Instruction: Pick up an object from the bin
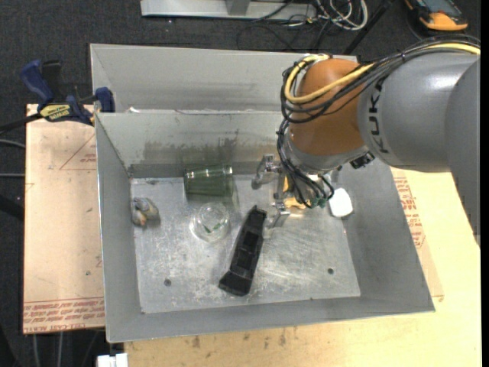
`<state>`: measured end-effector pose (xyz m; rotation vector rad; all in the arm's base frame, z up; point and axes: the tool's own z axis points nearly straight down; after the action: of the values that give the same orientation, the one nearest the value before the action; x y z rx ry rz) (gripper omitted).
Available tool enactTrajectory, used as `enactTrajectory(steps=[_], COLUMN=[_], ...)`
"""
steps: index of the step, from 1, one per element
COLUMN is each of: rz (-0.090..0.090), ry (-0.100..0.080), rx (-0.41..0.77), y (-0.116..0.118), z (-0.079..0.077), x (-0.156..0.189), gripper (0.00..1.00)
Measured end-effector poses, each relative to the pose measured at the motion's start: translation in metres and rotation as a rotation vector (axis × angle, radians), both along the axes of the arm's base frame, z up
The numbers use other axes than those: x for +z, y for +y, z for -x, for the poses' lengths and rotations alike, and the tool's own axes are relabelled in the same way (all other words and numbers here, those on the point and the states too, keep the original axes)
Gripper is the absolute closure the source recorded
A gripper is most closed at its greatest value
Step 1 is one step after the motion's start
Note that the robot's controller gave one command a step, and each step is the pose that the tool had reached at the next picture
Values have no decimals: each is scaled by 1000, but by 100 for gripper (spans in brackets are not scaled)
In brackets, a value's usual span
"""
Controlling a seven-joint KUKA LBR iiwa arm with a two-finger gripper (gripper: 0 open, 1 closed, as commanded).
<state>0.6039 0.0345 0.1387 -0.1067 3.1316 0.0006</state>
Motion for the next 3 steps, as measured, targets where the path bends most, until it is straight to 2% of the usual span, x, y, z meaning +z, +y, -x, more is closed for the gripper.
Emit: enactTrajectory(steps=[1,2,3], rz=[7,6,-2], ry=[-3,-4,4], rx=[168,173,175], y=[-11,-11,-31], z=[4,3,-22], x=[-47,-63,-58], gripper=[0,0,0])
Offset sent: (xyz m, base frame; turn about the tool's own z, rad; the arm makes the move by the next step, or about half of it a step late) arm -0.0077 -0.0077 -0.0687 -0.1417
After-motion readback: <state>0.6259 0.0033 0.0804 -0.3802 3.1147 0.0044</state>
